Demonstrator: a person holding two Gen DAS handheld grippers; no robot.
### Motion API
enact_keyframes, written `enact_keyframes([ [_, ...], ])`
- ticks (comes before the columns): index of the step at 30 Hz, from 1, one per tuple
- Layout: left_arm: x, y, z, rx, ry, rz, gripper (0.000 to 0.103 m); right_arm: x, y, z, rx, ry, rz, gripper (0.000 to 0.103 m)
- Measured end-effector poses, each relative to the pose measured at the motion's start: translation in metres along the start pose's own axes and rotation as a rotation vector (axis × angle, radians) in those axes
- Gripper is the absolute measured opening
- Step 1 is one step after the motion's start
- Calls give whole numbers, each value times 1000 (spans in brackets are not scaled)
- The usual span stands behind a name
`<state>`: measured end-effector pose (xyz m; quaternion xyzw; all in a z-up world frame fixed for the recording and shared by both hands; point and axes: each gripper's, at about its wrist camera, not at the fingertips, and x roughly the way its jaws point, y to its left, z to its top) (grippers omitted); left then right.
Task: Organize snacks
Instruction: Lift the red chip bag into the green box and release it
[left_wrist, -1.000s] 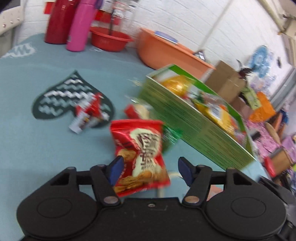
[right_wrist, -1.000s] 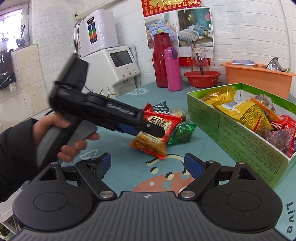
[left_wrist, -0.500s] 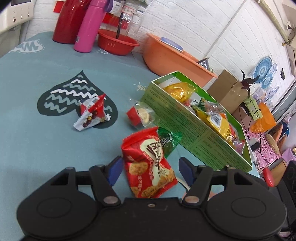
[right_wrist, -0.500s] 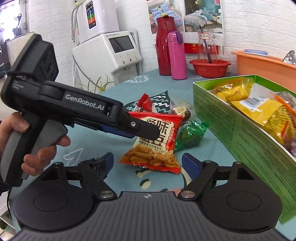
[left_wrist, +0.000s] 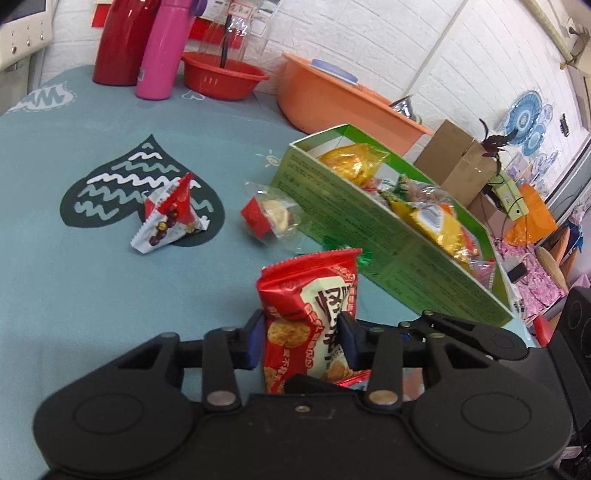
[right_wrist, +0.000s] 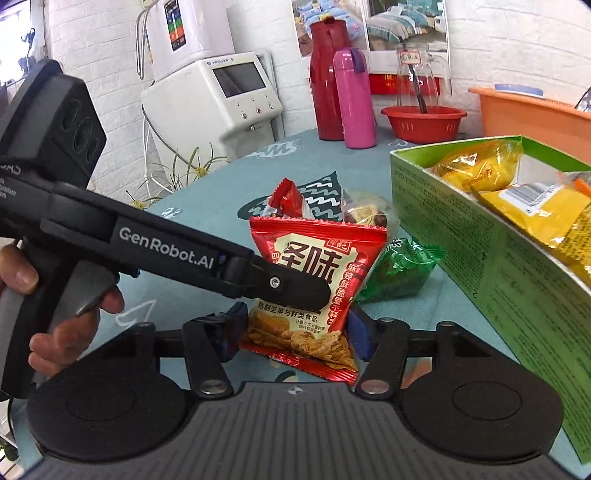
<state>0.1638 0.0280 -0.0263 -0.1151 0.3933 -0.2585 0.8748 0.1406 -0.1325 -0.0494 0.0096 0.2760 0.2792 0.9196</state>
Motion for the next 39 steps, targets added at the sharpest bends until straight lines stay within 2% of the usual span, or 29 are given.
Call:
enact_keyframes([
  [5,-16,-29,10,70,-51,-29,47,-30,3,6,-13,-81,-48,94],
  [11,-15,-66,42,144,-108,-76,47,-56,-14,28,-30,-183,-114,94],
  [20,25,-98,89,213,-124,-134,48,-64,-60,52,-9,-252,-204,94],
  [30,68,-103,119,229,-118,-148,51,-48,-102,64,13,-274,-259,96],
  [31,73,-101,120,223,-113,-134,67,-43,-104,63,4,-254,-279,97],
  [32,78,-100,120,213,-106,-112,102,-37,-106,63,-7,-231,-305,103],
  [34,82,-95,117,186,-114,-65,103,-32,-108,60,-9,-191,-344,103],
  [36,84,-91,114,178,-104,-47,103,-37,-108,59,-8,-214,-315,103],
  [39,83,-86,111,169,-88,-35,103,-39,-104,56,-46,-219,-357,103],
])
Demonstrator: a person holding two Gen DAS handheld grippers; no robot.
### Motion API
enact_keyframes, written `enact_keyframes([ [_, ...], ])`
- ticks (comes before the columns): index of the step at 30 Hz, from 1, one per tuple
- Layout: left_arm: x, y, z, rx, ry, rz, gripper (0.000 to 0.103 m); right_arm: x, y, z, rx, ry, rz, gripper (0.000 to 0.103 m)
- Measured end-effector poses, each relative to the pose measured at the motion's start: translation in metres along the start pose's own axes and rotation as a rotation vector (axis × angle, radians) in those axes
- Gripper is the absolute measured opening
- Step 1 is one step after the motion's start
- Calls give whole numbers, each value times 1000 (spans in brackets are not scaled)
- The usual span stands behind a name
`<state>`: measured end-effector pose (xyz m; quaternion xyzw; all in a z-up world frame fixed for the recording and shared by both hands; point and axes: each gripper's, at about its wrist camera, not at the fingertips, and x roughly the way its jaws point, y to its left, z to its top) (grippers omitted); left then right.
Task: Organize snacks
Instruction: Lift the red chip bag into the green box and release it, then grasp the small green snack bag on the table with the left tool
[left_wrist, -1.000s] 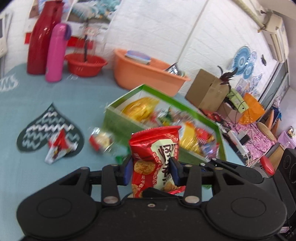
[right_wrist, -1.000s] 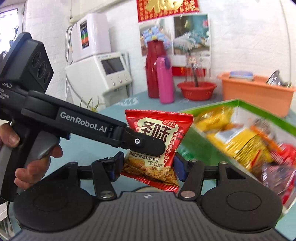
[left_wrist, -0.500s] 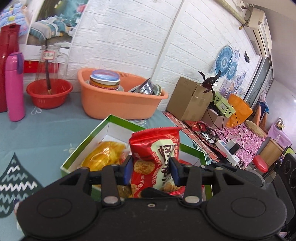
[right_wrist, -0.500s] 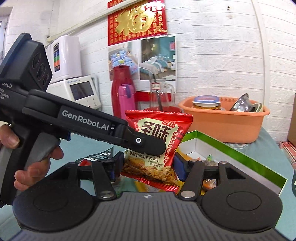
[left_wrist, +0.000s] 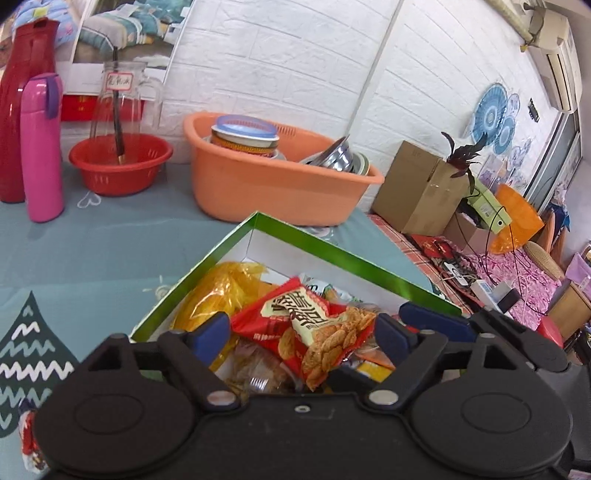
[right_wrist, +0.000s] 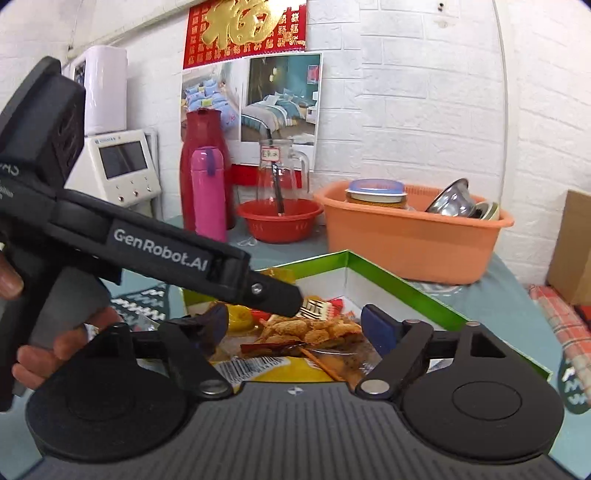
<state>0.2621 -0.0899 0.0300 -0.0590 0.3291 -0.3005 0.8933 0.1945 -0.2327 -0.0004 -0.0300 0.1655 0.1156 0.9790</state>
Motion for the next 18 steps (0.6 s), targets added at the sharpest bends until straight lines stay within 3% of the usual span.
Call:
enact_keyframes([
  [18,-68,-27,-29,55,-15,122,103,-61,21,-12,33,-67,47,103],
])
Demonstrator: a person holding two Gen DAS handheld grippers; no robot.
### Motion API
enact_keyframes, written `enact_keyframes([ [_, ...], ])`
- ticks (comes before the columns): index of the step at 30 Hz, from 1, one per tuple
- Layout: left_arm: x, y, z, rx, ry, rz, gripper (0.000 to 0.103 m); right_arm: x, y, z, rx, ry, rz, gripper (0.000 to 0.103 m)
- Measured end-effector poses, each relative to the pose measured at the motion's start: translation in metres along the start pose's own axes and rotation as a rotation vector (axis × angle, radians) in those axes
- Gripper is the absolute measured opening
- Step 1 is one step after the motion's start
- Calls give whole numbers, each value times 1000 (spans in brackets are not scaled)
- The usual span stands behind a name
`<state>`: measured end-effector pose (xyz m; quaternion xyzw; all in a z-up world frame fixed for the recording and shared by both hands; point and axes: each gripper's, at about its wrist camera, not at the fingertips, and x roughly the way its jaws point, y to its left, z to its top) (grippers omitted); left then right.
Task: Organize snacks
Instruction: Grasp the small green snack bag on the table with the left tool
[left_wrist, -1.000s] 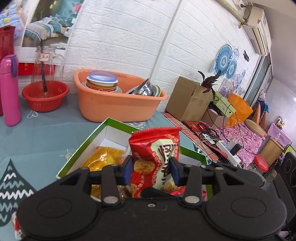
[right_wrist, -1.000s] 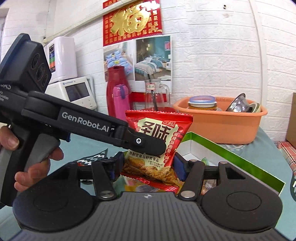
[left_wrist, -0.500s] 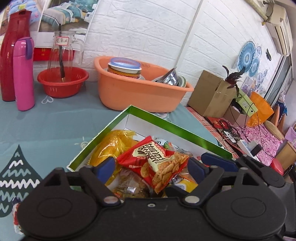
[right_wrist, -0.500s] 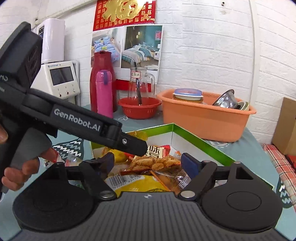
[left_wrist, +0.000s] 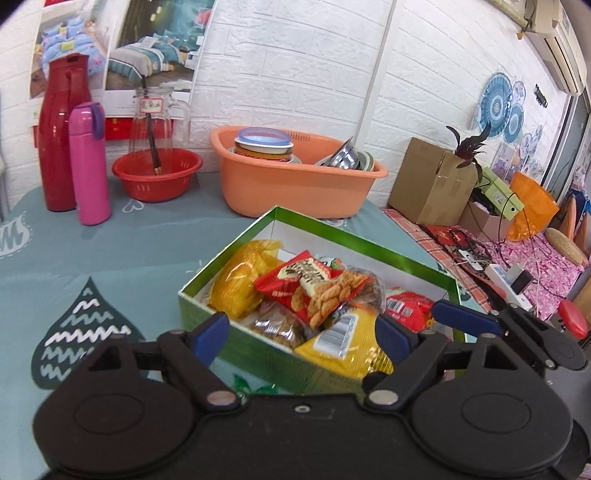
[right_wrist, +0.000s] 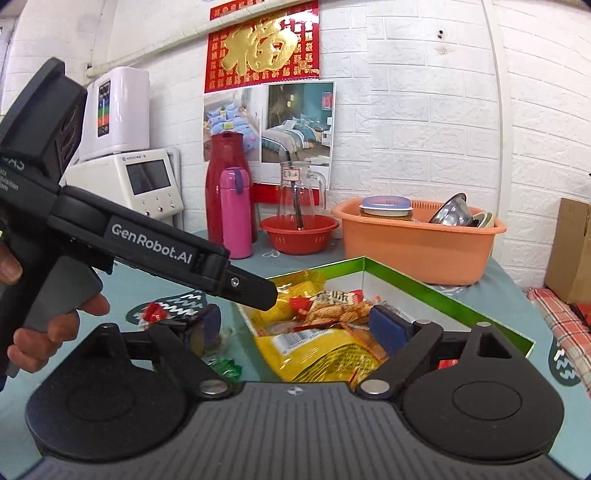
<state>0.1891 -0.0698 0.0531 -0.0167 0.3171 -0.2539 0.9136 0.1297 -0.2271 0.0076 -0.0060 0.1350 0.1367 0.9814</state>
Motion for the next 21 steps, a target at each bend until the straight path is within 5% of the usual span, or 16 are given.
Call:
enact_keyframes([
  [17,-8,39,-45,-63,61,-21,103,-12,39,-43,89,128,151,103],
  [21,13,42,-47,-70,92,-40,92,-6,42,-49,96,159,156,103],
])
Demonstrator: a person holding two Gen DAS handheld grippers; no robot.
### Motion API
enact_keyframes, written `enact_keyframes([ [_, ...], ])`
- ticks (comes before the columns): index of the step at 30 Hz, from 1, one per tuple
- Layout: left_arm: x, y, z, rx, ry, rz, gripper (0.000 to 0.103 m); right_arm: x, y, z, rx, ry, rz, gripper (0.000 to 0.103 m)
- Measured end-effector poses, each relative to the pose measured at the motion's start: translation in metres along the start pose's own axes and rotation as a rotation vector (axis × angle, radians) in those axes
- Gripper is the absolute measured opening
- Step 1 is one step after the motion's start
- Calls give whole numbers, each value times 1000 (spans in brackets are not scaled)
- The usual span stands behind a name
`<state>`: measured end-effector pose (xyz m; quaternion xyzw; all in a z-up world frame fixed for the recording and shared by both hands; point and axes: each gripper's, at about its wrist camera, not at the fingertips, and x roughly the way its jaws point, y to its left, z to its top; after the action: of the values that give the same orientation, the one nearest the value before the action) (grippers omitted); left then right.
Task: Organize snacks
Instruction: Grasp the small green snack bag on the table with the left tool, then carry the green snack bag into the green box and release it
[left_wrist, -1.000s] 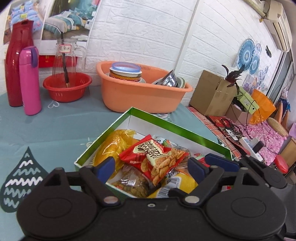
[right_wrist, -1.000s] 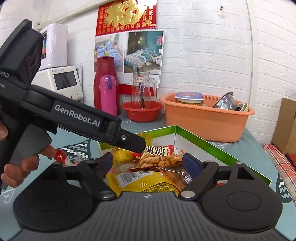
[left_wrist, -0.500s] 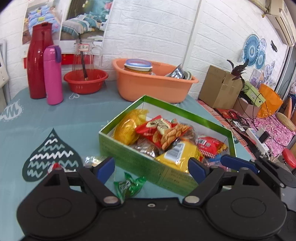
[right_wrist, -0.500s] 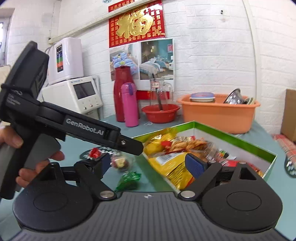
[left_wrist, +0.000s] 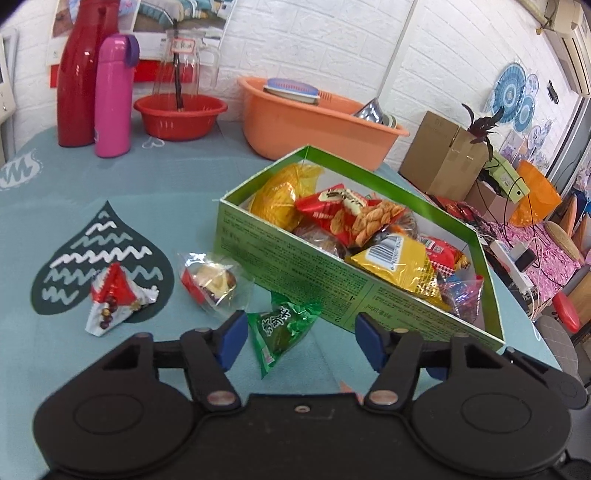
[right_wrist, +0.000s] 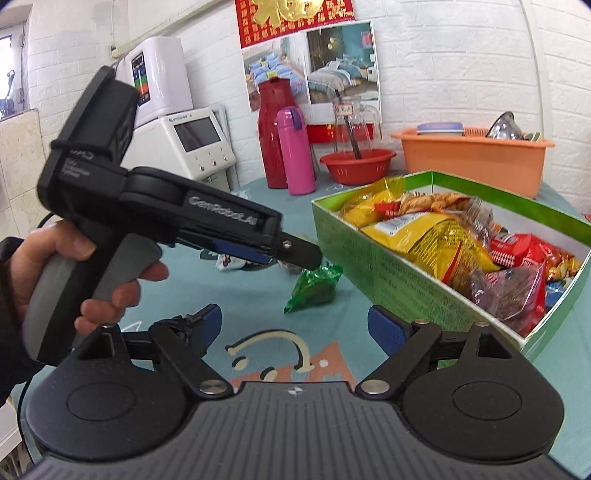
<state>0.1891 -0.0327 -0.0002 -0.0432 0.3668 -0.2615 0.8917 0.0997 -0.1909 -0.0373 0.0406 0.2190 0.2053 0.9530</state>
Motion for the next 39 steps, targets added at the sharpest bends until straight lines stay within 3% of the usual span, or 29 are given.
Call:
enact_keyframes([
  [4,23,2,3,-11,14,-1,91,3,-3,-3,15,23,-4,103],
  [6,34,5,4,-22,47,-10,85,4,-4,-4,13,32,-13,103],
  [7,38,7,2,-23,60,-18,81,4,-5,-5,10,36,-17,103],
  [10,37,9,-5,-25,100,-56,55,6,-7,-8,11,52,-20,103],
  [11,33,8,-10,-23,116,-89,42,8,-8,-9,12,61,-20,103],
  [13,25,4,-20,-24,146,-151,42,11,-10,-11,13,77,-22,103],
  [15,16,-2,-27,-7,143,-177,47,15,-10,-12,13,88,-22,103],
  [16,11,-3,-28,-4,128,-169,62,16,-9,-12,12,92,-23,103],
  [17,7,-3,-28,-9,106,-152,98,18,-9,-12,9,95,-26,103],
  [18,4,-2,-27,-21,82,-141,103,21,-9,-11,7,97,-30,103],
  [21,6,1,-18,-48,56,-118,103,26,-9,-10,14,99,-52,103],
  [27,23,-2,-15,-54,106,-194,103,31,-14,-8,22,102,-83,103],
  [37,39,-6,-17,-69,149,-233,103,41,-17,-4,54,108,-83,103],
  [38,40,-6,-18,-72,158,-237,93,42,-18,-4,59,107,-78,103],
  [39,41,-8,-20,-65,155,-232,93,44,-18,-4,61,118,-77,100],
])
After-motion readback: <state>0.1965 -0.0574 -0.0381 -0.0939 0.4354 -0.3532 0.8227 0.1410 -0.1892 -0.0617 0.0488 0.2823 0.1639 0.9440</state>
